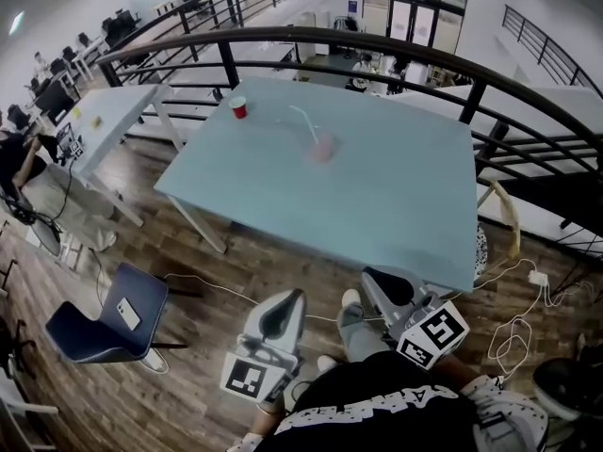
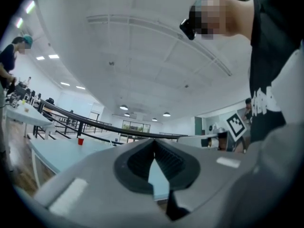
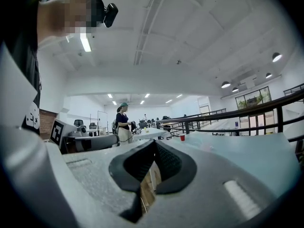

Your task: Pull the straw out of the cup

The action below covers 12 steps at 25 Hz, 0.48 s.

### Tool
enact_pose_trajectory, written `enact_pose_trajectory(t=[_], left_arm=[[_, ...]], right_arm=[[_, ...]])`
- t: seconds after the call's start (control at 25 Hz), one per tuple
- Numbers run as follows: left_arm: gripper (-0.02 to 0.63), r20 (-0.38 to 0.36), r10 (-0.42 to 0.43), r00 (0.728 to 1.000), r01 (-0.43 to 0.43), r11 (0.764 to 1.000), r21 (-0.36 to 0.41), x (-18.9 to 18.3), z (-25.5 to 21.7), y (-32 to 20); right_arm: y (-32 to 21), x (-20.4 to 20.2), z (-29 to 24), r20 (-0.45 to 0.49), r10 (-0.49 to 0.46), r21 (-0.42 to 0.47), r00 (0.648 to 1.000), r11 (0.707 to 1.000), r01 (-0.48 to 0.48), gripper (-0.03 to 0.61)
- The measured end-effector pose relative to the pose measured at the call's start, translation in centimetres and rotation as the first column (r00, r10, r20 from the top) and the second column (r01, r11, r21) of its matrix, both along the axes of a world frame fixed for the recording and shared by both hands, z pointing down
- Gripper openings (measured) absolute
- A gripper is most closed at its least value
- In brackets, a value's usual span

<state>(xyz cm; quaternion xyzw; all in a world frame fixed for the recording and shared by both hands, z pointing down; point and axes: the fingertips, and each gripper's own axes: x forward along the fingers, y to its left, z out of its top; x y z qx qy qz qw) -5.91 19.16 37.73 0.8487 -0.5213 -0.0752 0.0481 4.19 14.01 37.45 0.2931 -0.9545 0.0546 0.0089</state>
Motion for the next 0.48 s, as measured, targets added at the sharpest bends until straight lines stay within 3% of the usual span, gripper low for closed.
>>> enact_pose_trajectory(t=[0.24,0.48], left_arm=[[-0.011,0.043,-0.044,0.998,0.044,0.999,-0.006,-2.3,-0.1,-0.3],[-0.011,0.082,-0.137,0.987,0.138,0.990,0.001,-6.0,-1.2,-1.3]], right_arm=[[-2.2,-2.8,0.3,0.053,-0.030,-0.017,0.998,0.999,0.031,0.000],[-4.4,-7.9,-0.1,0.089,-0.143,-0.014,0.986,0.989,0.145,0.000]])
